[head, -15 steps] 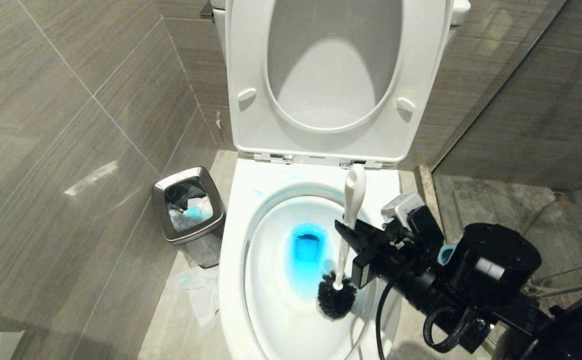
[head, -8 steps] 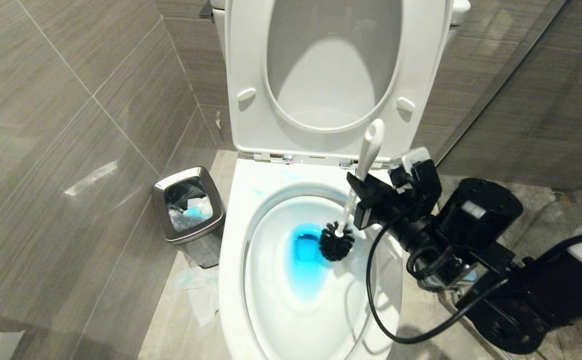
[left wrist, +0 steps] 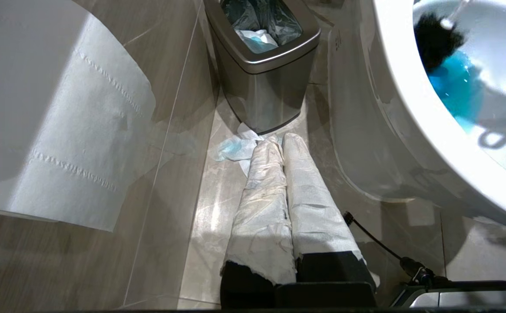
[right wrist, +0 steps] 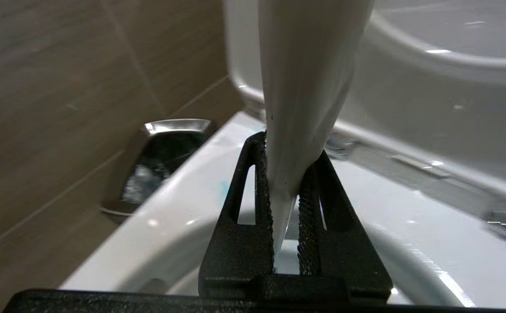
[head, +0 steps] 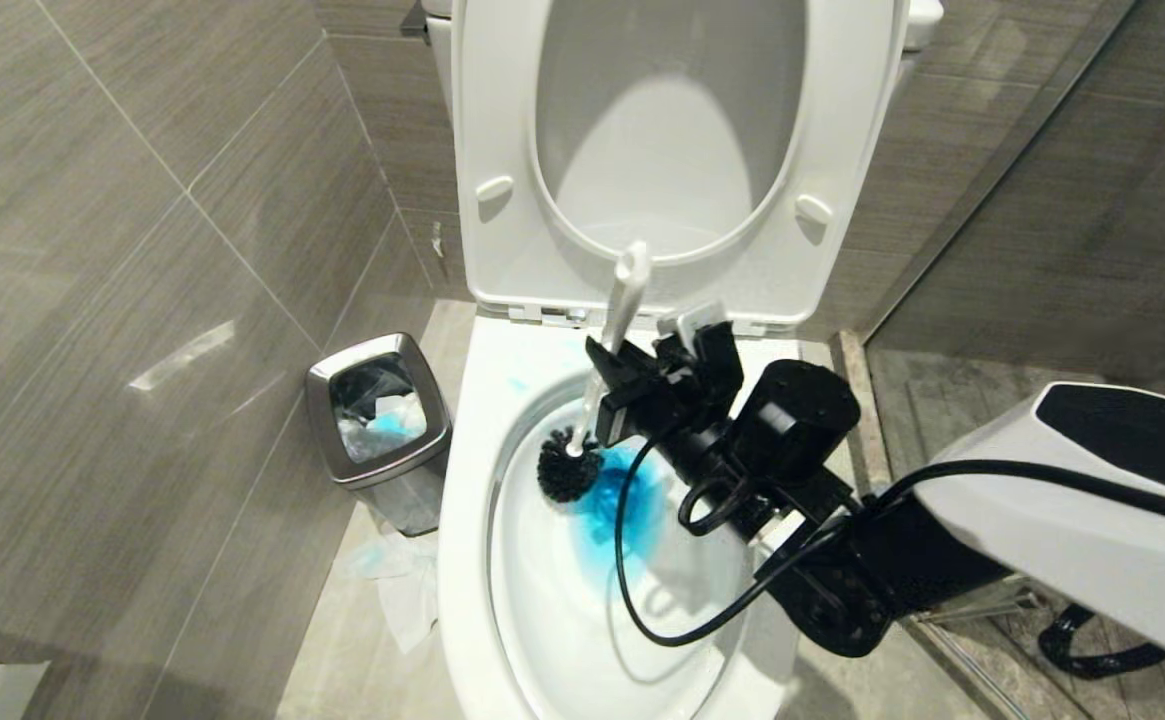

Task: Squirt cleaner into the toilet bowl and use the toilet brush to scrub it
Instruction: Scrub the toilet bowl

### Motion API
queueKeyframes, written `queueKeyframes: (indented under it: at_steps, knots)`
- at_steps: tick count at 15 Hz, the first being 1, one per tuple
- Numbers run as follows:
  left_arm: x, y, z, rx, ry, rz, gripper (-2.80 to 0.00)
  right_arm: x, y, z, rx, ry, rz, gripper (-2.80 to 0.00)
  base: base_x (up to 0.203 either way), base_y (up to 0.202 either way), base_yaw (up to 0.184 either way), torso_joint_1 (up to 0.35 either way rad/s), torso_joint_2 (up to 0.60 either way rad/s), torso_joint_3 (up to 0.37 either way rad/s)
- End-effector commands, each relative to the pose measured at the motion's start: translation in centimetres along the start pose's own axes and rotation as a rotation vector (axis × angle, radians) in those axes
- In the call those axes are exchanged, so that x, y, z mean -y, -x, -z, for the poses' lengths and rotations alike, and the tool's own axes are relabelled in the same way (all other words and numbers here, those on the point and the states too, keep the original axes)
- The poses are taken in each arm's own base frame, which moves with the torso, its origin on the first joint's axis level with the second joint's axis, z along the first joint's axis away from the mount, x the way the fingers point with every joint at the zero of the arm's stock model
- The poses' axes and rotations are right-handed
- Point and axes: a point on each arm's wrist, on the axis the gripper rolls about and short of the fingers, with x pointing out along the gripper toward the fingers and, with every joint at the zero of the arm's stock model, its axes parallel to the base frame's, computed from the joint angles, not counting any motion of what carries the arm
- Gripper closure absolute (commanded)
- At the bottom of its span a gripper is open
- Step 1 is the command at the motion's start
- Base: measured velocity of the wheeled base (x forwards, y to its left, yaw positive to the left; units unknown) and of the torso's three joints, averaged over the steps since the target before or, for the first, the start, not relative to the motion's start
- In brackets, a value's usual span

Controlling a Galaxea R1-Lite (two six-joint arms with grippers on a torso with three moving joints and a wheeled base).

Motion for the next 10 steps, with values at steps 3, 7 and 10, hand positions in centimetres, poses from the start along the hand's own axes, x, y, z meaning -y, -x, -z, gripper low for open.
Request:
queueKeyframes:
  at_steps: [3,7,10]
  knots:
    - [0.0,0.0,0.0,0.000,0.000,0.000,0.00,-2.1,0.4,1.9,-0.045,-0.006,-0.039,0.00,0.000,0.000,0.000,0.000,0.00,0.000]
    - [0.0,0.0,0.0,0.000,0.000,0.000,0.00,-0.9,2.2,1.3,-0.092,0.006,-0.008,0.00,0.000,0.000,0.000,0.000,0.00,0.000]
    - [0.0,0.0,0.0,0.000,0.000,0.000,0.00,0.0,2.1,1.1,-0.091,0.019,0.012,0.00,0.000,0.000,0.000,0.000,0.00,0.000]
